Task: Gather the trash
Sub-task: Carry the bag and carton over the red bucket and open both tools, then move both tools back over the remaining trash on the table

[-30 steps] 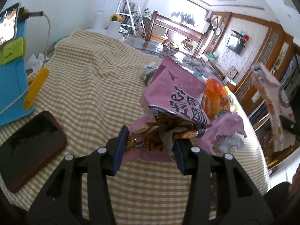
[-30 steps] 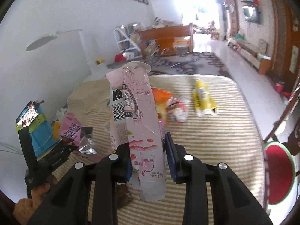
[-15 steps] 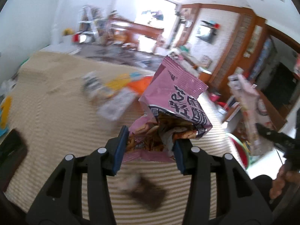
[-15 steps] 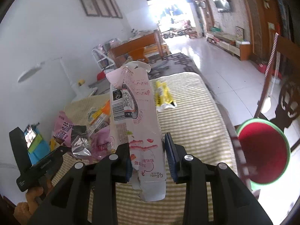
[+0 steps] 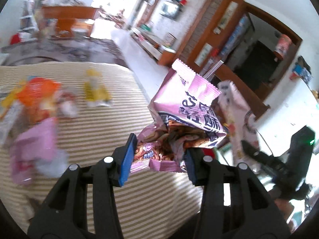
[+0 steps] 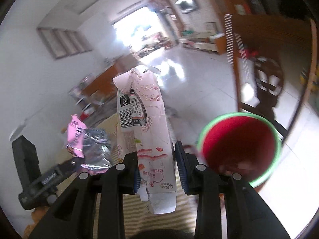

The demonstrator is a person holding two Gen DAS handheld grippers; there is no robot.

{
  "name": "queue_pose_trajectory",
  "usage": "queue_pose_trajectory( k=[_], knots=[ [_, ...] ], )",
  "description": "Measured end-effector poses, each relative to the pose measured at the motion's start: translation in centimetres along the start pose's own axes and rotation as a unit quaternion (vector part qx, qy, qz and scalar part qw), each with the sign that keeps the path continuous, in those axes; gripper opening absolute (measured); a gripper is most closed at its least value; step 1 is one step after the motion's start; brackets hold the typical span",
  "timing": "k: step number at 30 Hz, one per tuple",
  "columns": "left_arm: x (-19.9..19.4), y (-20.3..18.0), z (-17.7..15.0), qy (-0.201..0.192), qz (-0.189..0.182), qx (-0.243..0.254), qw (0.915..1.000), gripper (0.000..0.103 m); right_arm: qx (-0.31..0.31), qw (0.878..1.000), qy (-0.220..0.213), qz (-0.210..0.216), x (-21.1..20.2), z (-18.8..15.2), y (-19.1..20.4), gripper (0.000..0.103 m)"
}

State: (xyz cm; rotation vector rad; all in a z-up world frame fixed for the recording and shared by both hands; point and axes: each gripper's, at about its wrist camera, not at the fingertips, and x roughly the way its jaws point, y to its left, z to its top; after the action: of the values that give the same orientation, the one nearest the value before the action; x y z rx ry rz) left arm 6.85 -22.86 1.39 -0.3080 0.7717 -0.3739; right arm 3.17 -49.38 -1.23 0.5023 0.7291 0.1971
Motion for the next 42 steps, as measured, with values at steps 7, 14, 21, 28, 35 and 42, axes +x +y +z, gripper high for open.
queue_pose_trajectory(
  k=[7,14,21,28,35,42],
  knots=[
    [6.1,-5.4,0.4,0.051,-0.025,0.070,0.9959,0.043,0.075,0.996,-0.009,-0.044,-0.6,-0.1,-6.3,0.030],
    [10.7,-6.1,0.1,0.110,-0.040,0.050,0.9919,0.049,0.092,0.992,-0.015,-0.081,-0.9,-0.2,-9.1,0.033],
    [11.6,-5.9,-0.2,0.128,-0.064,0.027,0.9893,0.074,0.114,0.989,-0.025,-0.092,-1.1,-0.3,-9.9,0.062],
    [9.7,-5.8,-0.9,0.120,-0.061,0.042,0.9900,0.074,0.119,0.989,-0.027,-0.080,-1.1,0.2,-9.2,0.063],
    [4.7,-4.0,-1.0,0.071,-0.026,0.041,0.9963,0.074,0.085,0.995,-0.037,-0.027,-1.9,1.5,-3.7,0.068],
    [-1.1,1.2,-3.2,0.041,0.041,0.002,0.9983,0.074,0.005,0.997,-0.002,0.073,0.1,0.3,6.0,0.074]
  ],
)
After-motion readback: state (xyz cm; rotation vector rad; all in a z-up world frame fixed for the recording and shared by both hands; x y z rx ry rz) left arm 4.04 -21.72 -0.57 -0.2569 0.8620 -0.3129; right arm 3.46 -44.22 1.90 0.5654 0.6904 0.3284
